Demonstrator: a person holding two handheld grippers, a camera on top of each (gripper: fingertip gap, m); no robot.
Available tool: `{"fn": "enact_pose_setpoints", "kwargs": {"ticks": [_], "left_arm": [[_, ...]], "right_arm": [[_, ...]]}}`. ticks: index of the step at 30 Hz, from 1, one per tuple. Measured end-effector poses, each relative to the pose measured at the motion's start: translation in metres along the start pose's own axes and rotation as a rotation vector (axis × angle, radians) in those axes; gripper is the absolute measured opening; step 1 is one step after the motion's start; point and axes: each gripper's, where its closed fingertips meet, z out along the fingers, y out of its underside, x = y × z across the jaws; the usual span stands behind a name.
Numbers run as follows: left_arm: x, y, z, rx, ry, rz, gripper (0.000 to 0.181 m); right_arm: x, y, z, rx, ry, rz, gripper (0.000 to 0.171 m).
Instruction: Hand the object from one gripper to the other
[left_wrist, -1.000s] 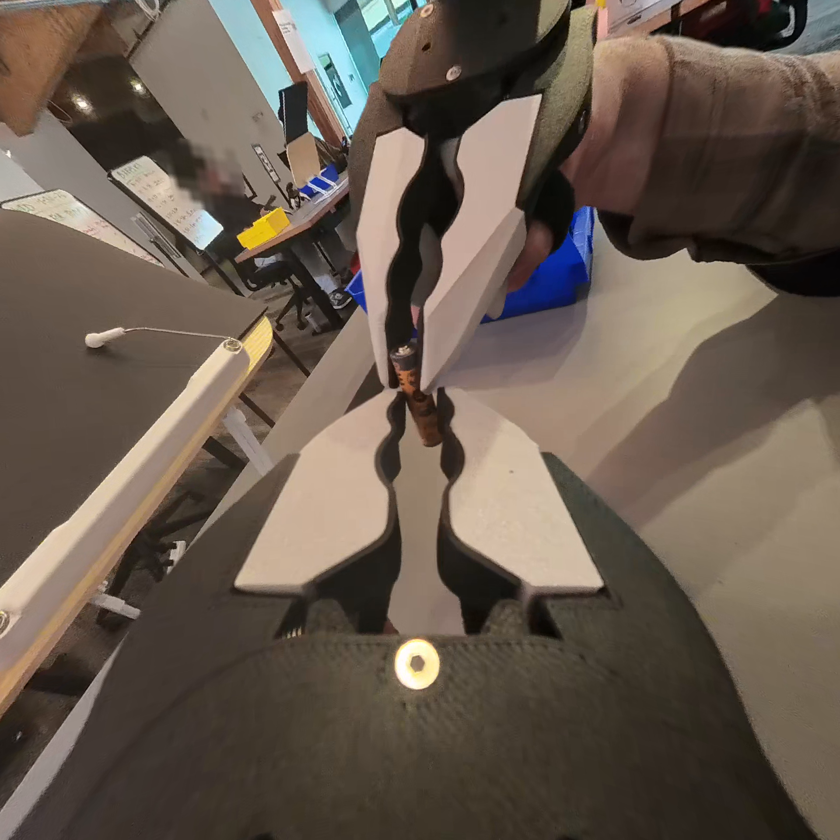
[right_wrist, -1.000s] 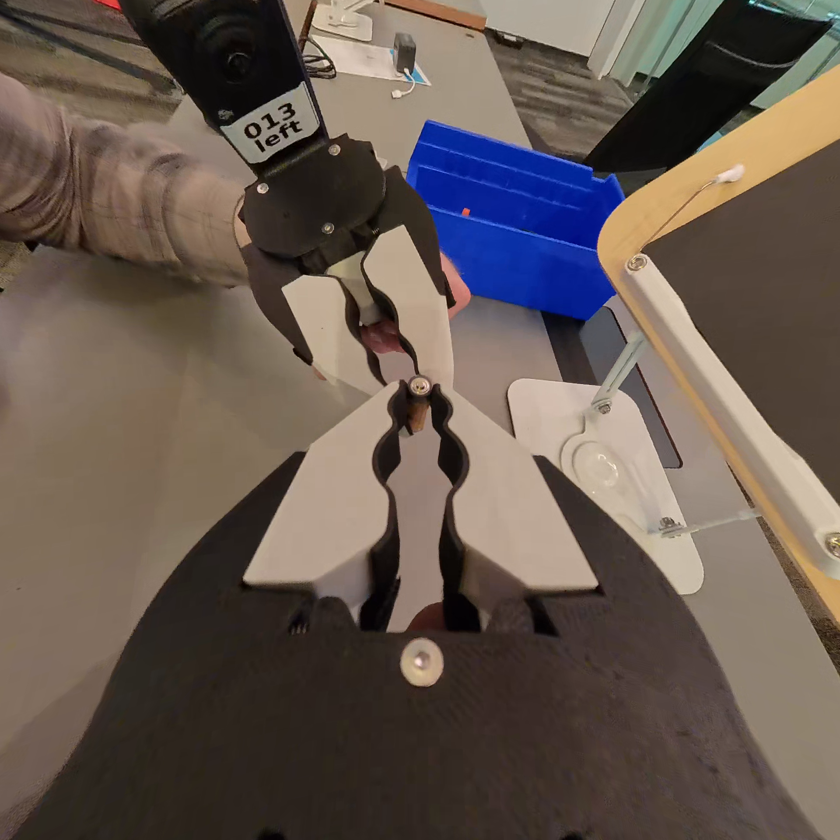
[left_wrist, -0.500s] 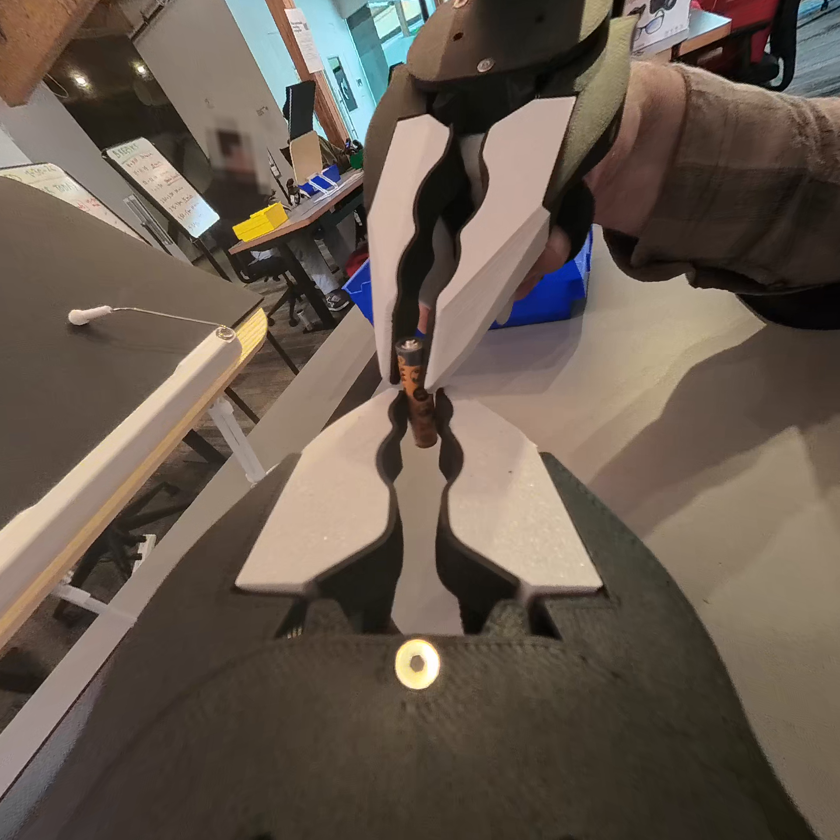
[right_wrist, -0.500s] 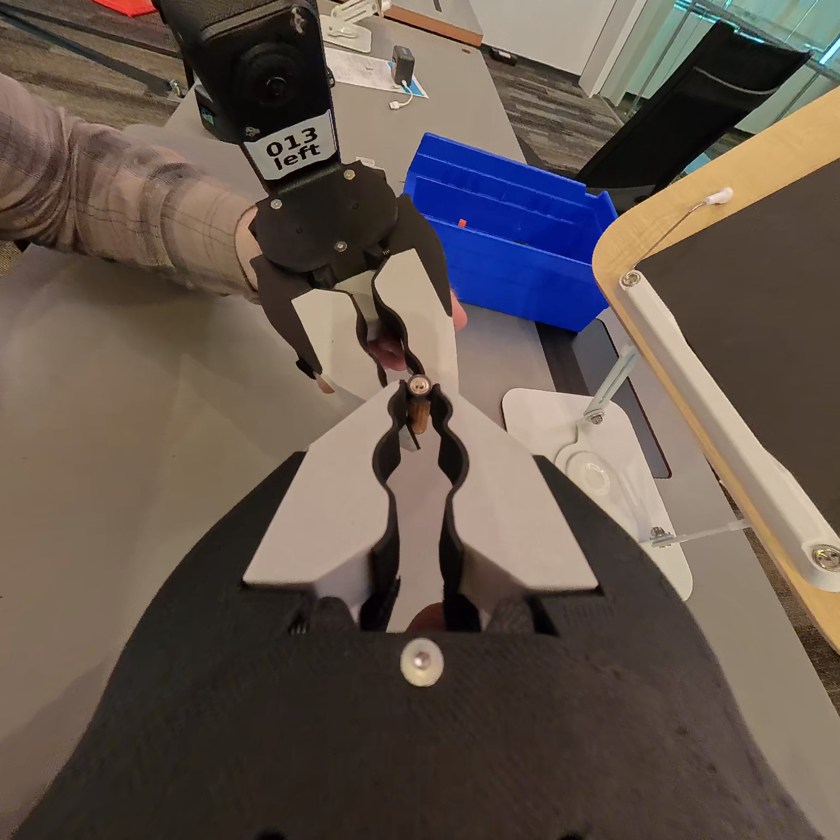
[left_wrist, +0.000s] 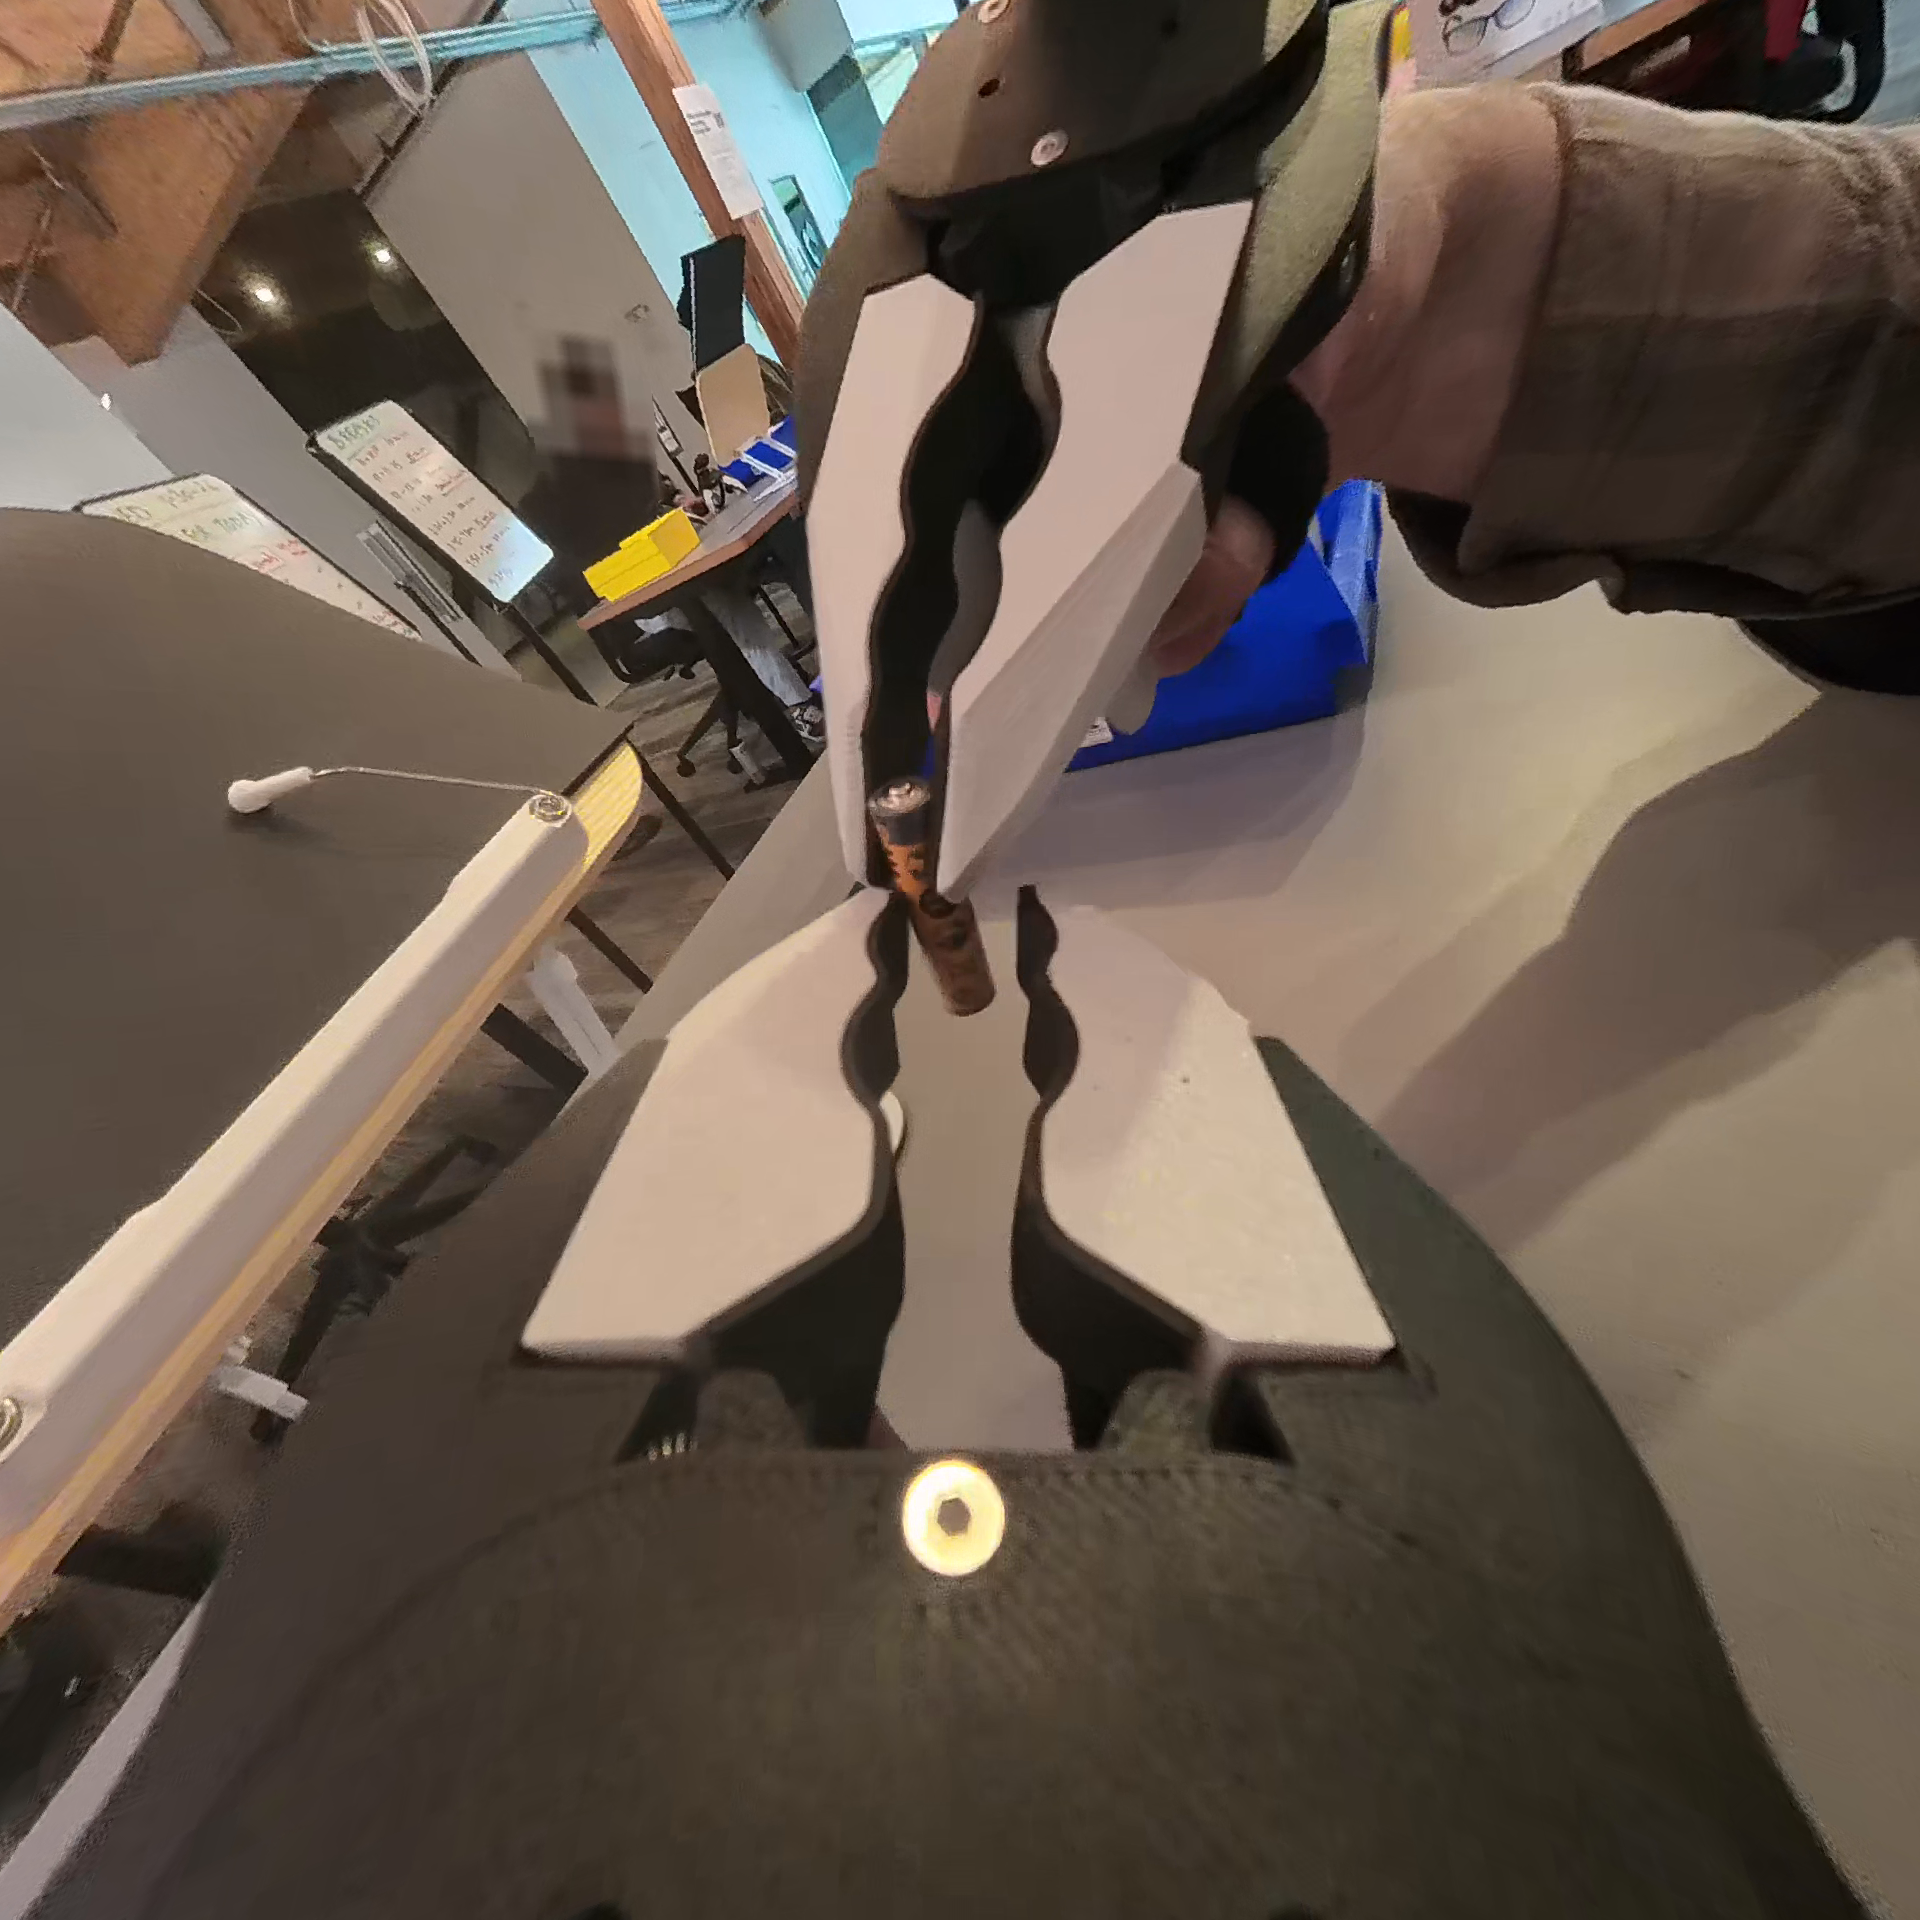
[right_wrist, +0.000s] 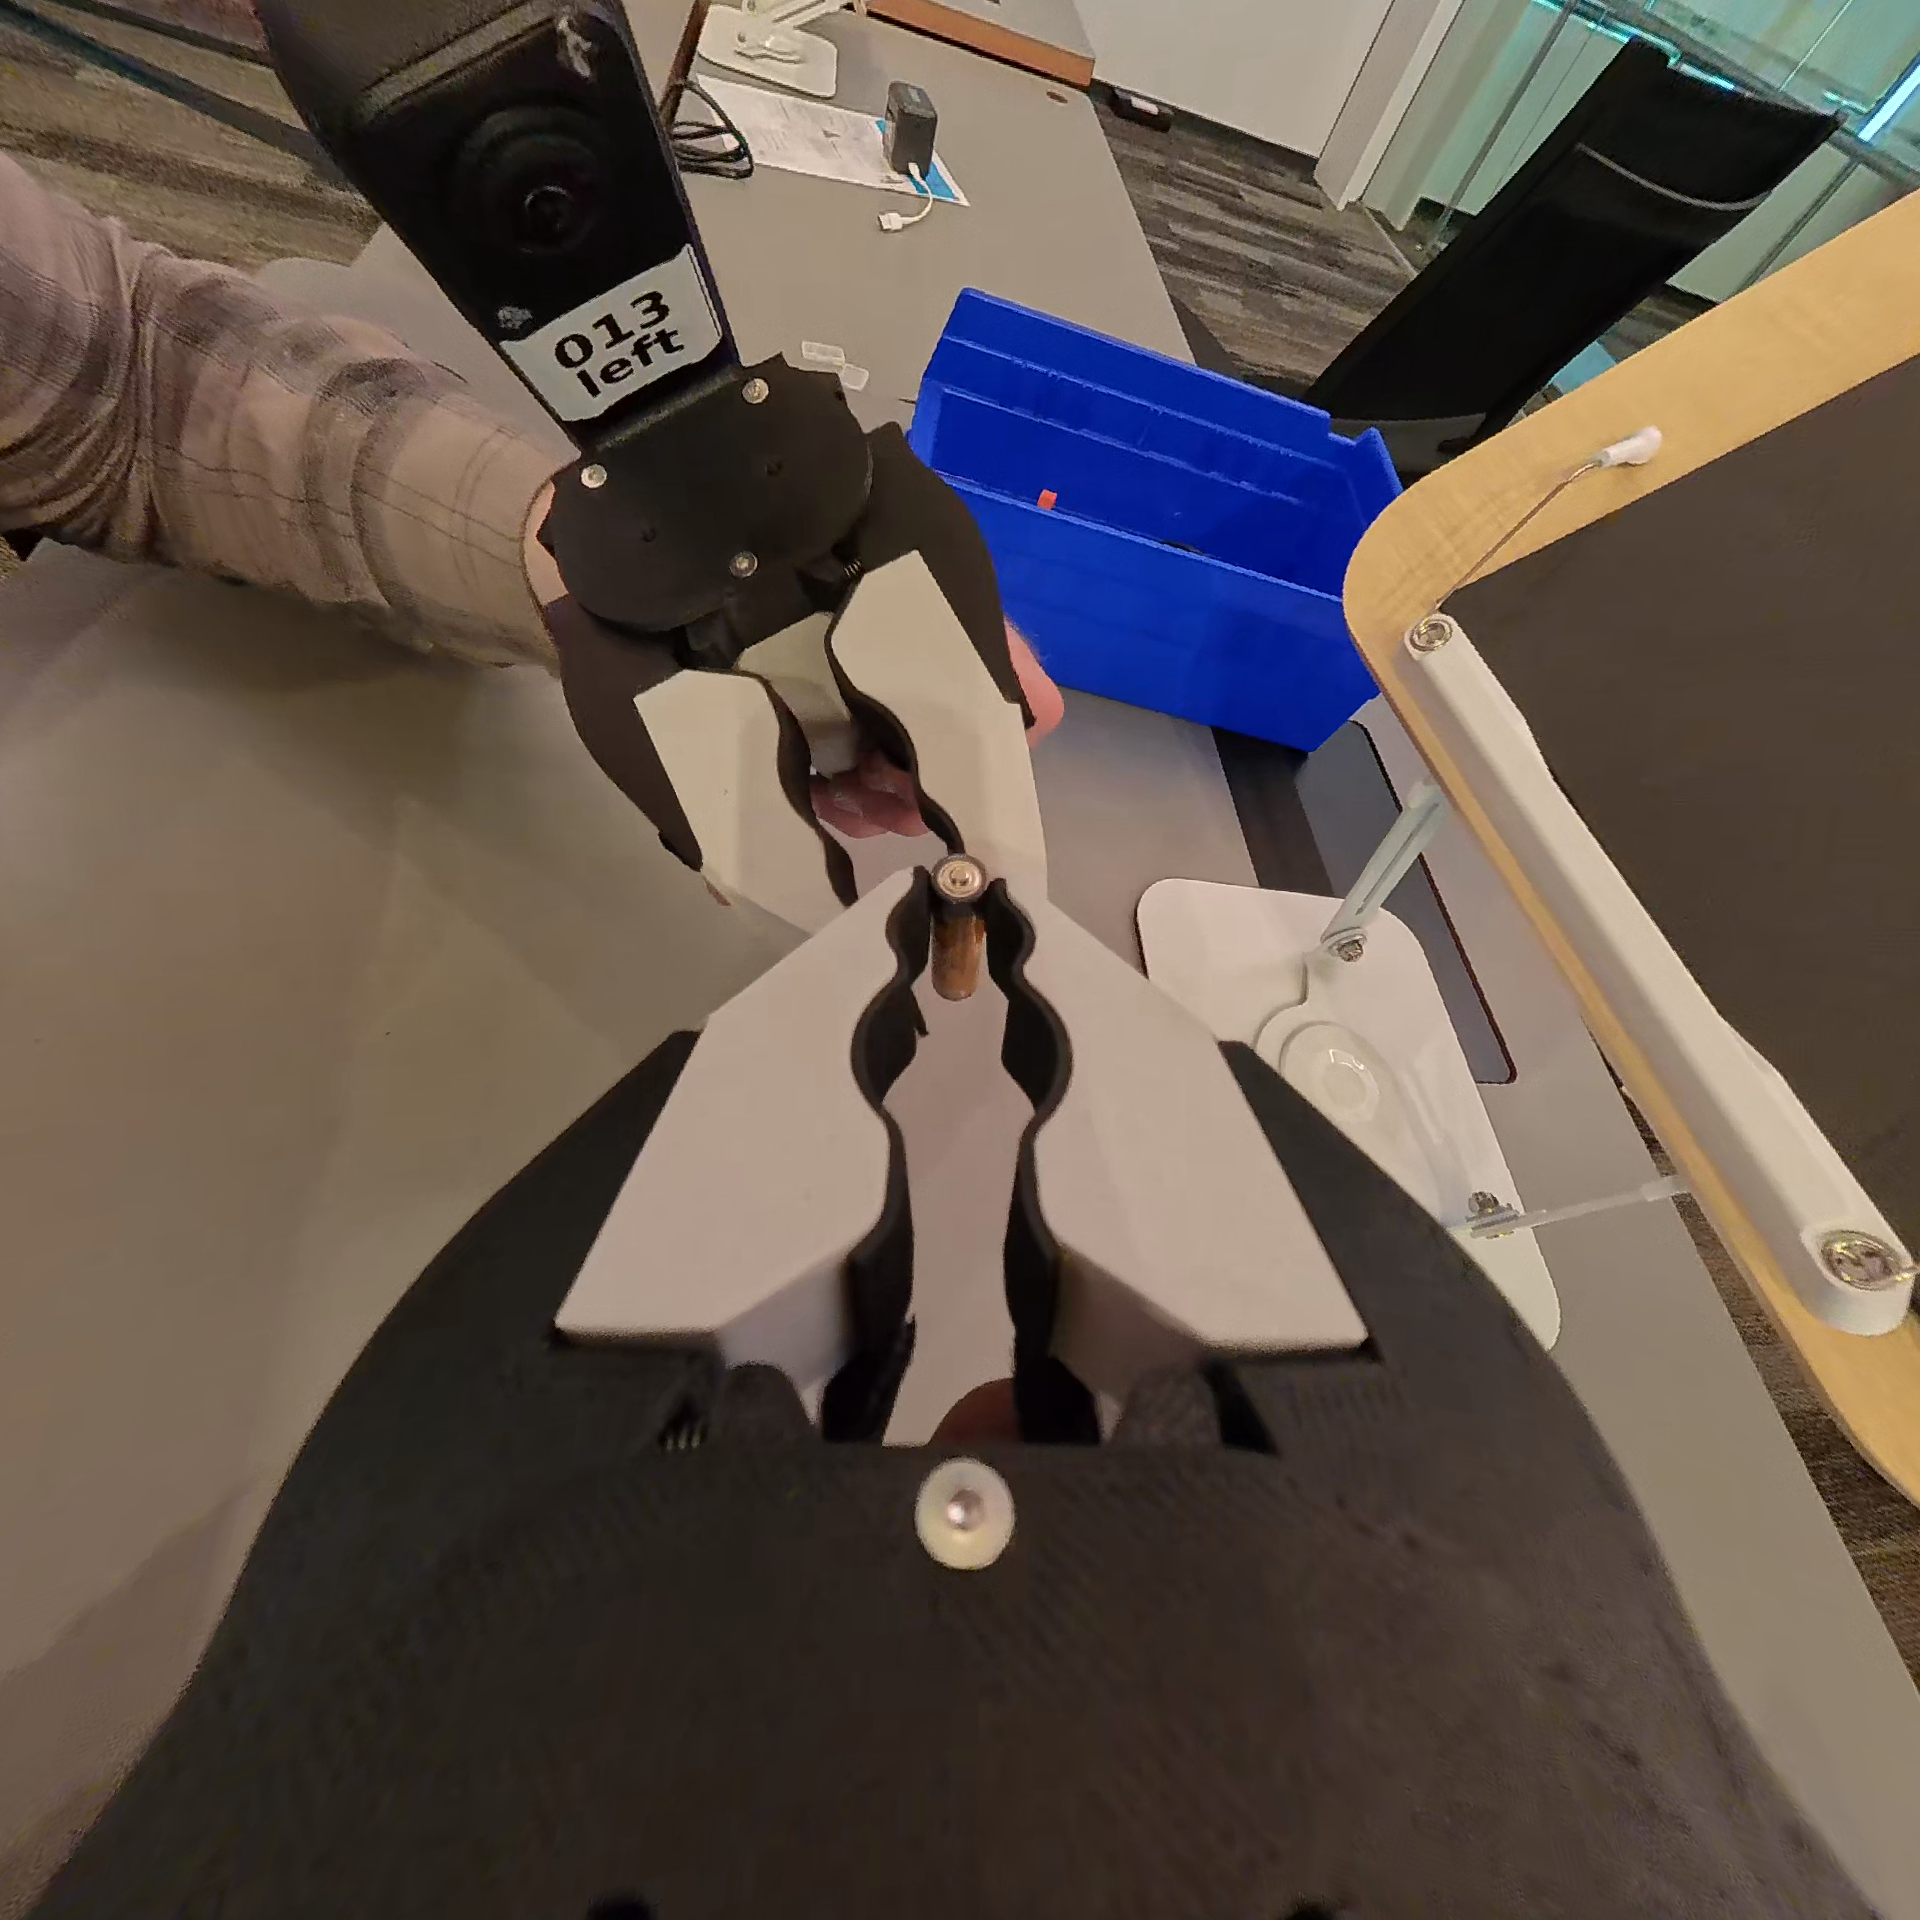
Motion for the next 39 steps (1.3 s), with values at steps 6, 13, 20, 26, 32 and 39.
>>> {"fn": "enact_pose_setpoints", "kwargs": {"ticks": [6, 13, 20, 26, 32, 39], "left_arm": [[0.000, -0.002, -0.002, 0.019, 0.028, -0.061, 0.011], [-0.001, -0.005, -0.002, 0.051, 0.050, -0.130, 0.011], [-0.009, -0.020, -0.006, 0.182, 0.068, -0.309, 0.011], [-0.030, -0.027, -0.017, 0.270, -0.090, -0.215, 0.010], [-0.035, -0.034, -0.022, 0.171, -0.351, 0.267, 0.010], [-0.032, -0.037, -0.024, 0.109, -0.486, 0.622, 0.010]], "right_arm": [[-0.003, 0.000, -0.001, -0.003, -0.013, -0.022, 0.007], [-0.001, -0.003, -0.002, 0.024, -0.004, -0.035, 0.008], [0.013, -0.017, -0.009, 0.110, 0.067, -0.003, 0.027], [0.019, -0.025, -0.018, 0.216, -0.028, 0.236, 0.030], [0.003, -0.024, -0.002, 0.239, -0.188, 0.397, 0.070], [-0.016, -0.039, 0.005, 0.331, -0.330, 0.490, 0.073]]}}
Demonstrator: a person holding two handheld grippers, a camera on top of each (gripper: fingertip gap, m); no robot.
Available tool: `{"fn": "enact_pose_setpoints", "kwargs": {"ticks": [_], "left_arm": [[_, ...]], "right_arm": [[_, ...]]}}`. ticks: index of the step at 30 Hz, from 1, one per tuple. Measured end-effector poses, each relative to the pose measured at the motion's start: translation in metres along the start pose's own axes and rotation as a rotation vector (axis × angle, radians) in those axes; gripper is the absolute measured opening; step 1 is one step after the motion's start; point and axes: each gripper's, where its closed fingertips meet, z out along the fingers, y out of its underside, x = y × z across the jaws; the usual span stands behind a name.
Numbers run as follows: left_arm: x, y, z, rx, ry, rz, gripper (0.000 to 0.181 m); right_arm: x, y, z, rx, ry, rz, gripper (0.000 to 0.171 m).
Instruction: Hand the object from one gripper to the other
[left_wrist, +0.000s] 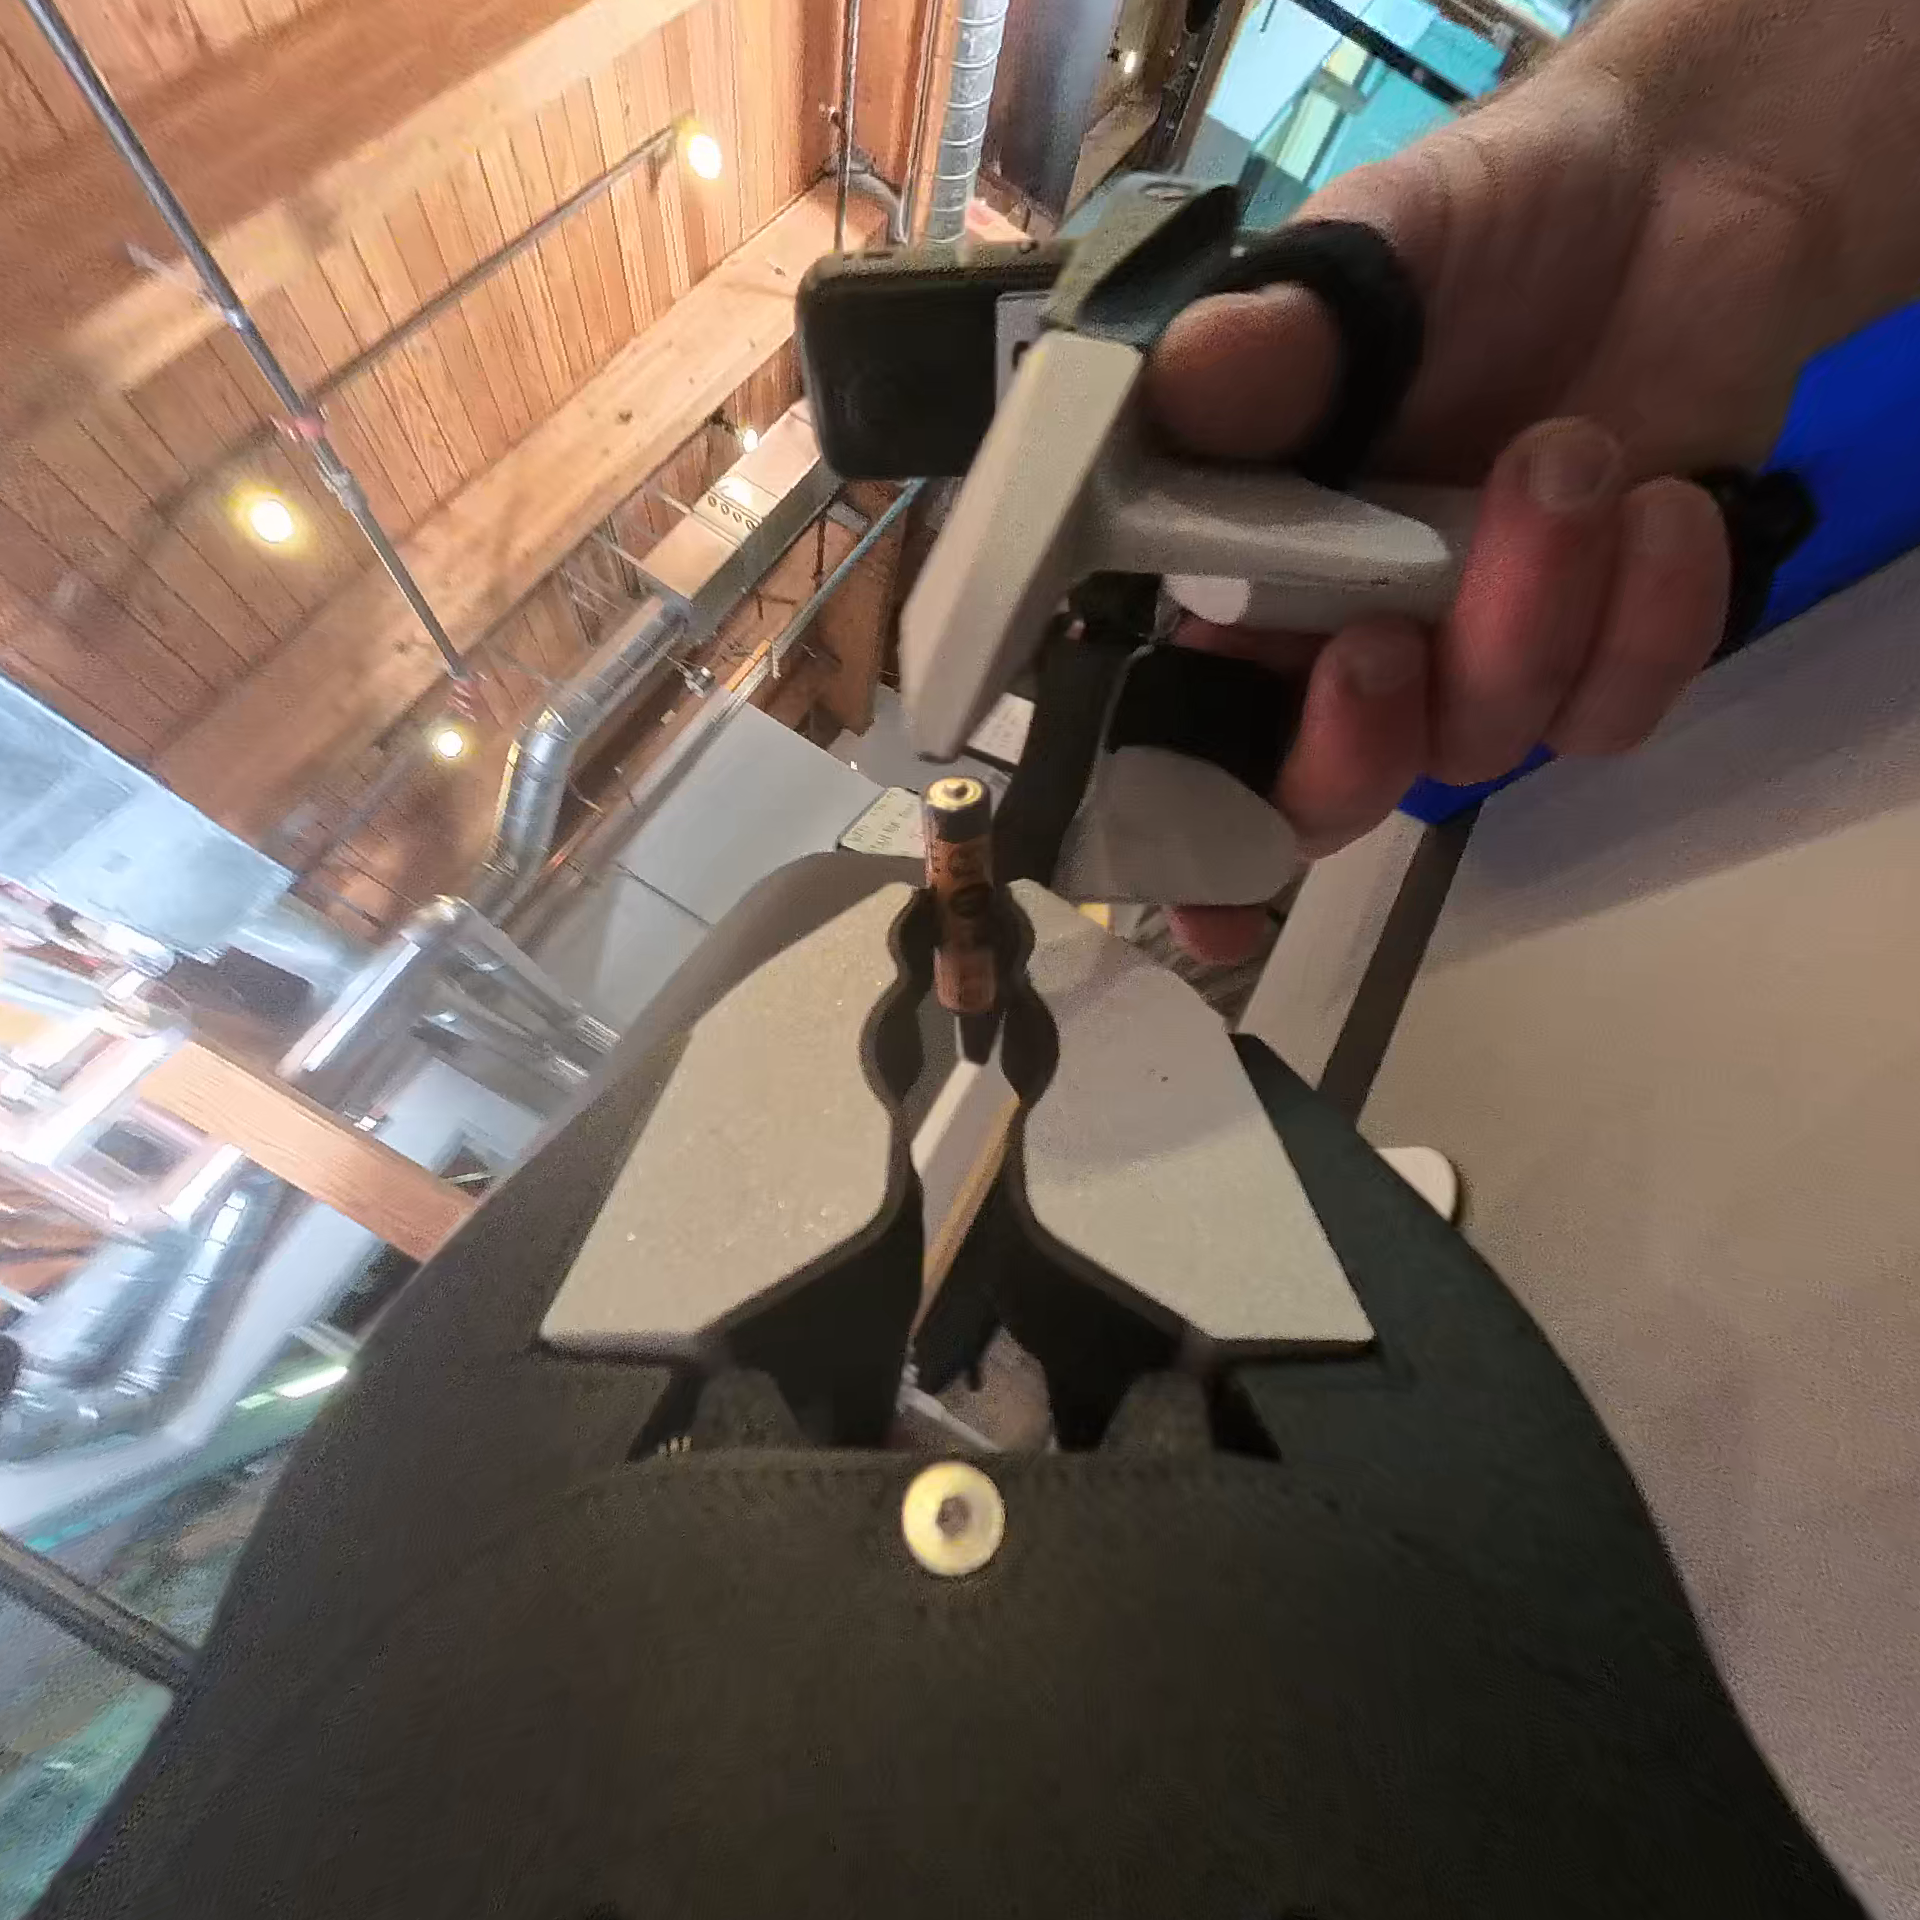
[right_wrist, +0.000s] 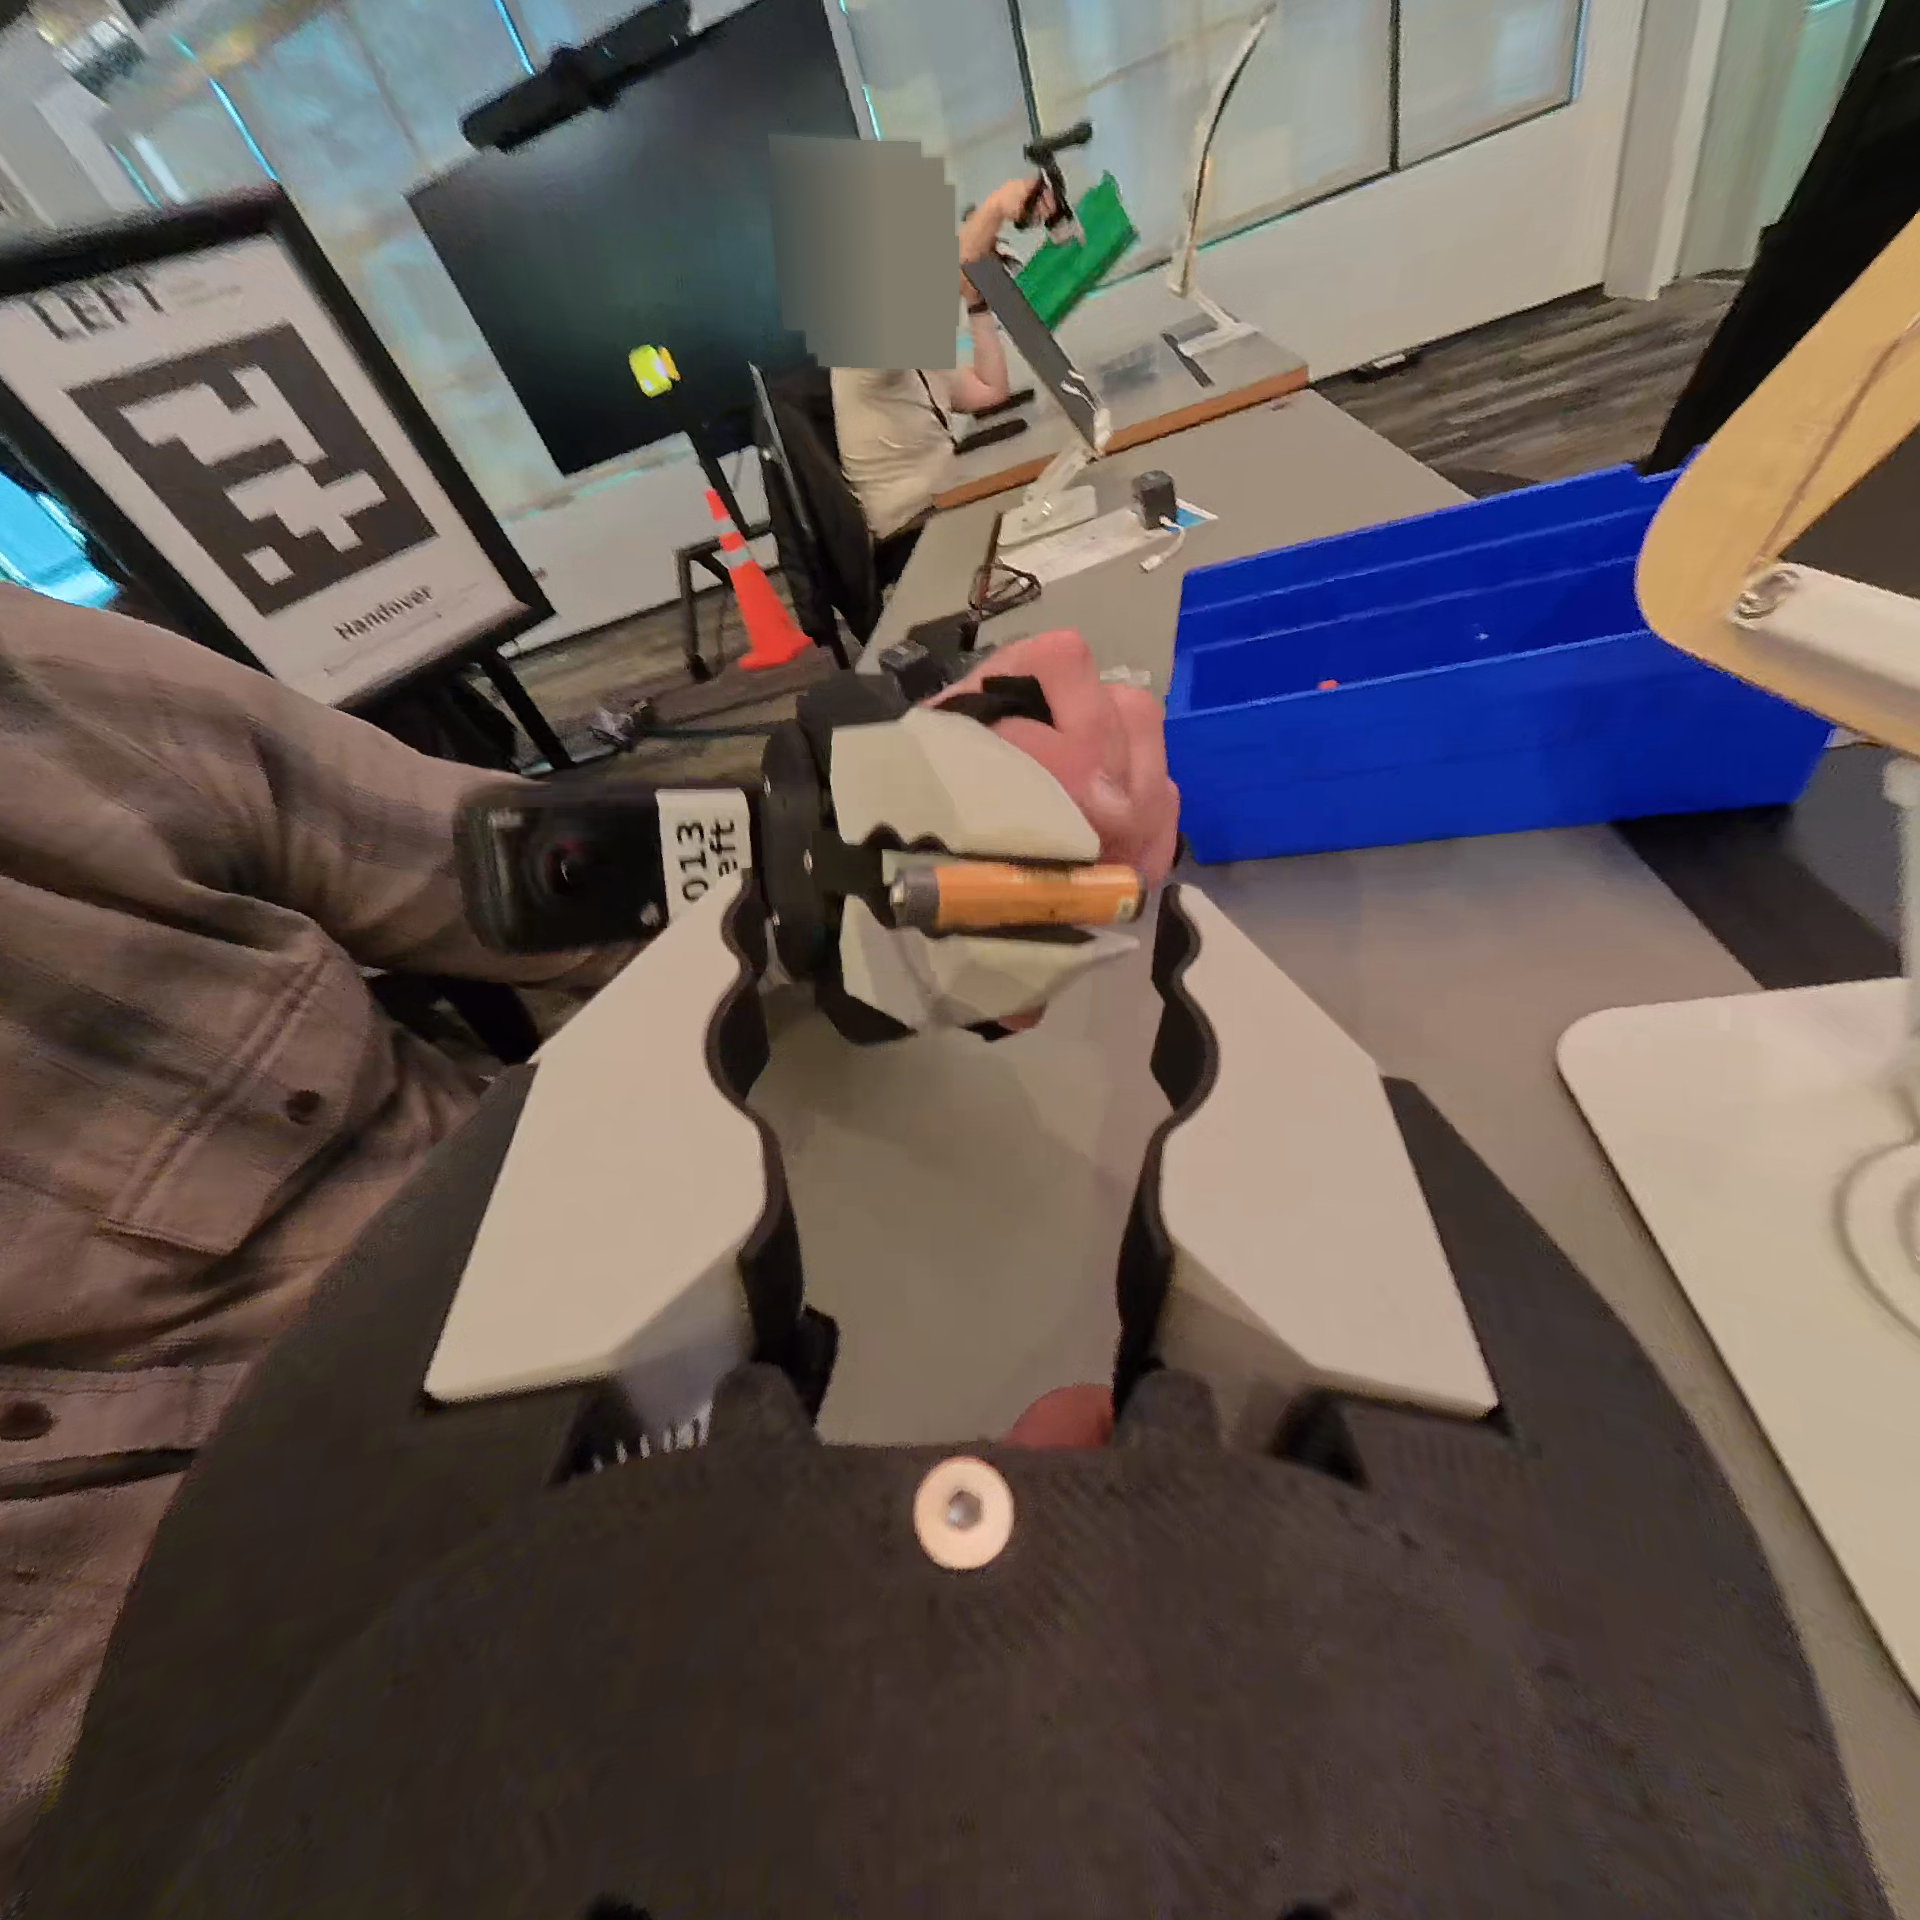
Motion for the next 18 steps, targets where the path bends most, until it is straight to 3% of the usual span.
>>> {"fn": "enact_pose_setpoints", "kwargs": {"ticks": [8, 18], "left_arm": [[0.003, -0.010, -0.001, 0.029, -0.024, 0.099, 0.010], [0.002, -0.013, -0.002, 0.047, -0.021, 0.098, 0.011]], "right_arm": [[0.000, 0.000, -0.004, 0.011, -0.003, -0.041, 0.046], [-0.003, 0.003, -0.003, 0.004, -0.024, -0.068, 0.045]]}}
